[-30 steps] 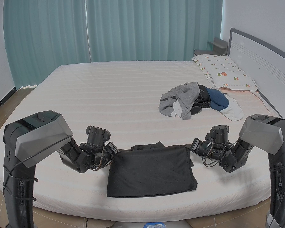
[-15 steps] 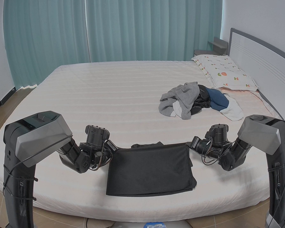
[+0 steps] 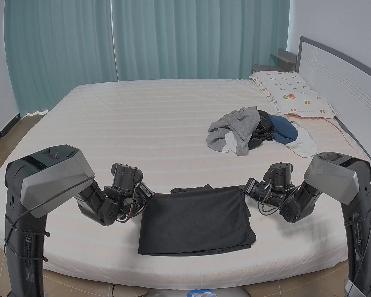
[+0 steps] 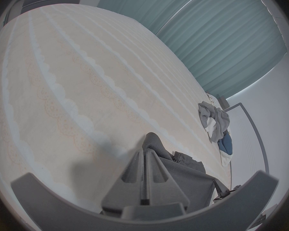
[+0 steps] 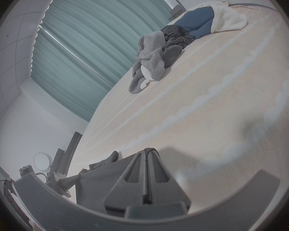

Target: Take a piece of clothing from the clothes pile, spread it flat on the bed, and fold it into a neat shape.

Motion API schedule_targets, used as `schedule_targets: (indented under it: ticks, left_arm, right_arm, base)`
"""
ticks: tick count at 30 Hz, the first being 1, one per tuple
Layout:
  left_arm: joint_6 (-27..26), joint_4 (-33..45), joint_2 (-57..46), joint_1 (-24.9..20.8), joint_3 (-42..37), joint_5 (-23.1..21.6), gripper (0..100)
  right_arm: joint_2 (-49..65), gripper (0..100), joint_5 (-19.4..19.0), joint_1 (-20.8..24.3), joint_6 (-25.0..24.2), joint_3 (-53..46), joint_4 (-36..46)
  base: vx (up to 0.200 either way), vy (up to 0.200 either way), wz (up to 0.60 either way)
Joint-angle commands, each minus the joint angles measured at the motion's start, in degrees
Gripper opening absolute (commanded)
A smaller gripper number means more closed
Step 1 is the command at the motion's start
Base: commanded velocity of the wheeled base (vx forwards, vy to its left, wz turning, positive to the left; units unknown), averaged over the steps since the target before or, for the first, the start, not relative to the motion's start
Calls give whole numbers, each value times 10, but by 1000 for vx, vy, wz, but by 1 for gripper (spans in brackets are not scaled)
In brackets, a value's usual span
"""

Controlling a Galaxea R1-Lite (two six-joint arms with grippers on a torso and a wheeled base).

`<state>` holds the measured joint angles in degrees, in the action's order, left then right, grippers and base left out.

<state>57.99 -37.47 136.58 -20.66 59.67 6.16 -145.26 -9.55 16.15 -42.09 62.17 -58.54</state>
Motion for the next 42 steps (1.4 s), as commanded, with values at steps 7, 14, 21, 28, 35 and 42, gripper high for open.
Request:
schedule_targets:
  ticks: [7,14,21,28,35,42]
  left_arm:
    - [0,1,-2,-3,-2,-2,100]
    - [5,-3,-7,-2,-10,-9,100]
    - [41,2,-35,21,-29,-59,100]
    - [42,2,-55,48,-47,-111,100]
    - [41,-1,-54,46,-53,-109,100]
    - [40,-1,-54,44,-53,-109,100]
  right_arm:
    - [5,100,0,5,0,-6,-3]
    - [77,100,-1,10,-1,-44,-1]
    - [140,100,-1,32,-12,-149,21]
    - [222,100,-9,44,-50,-320,2]
    - [226,100,-28,69,-53,-354,-4]
    - [229,100,-28,80,-44,-367,-17]
  base:
    - [0,0,0]
    - [0,0,0]
    - [0,0,0]
    - [0,0,0]
    - [0,0,0]
    - [0,0,0]
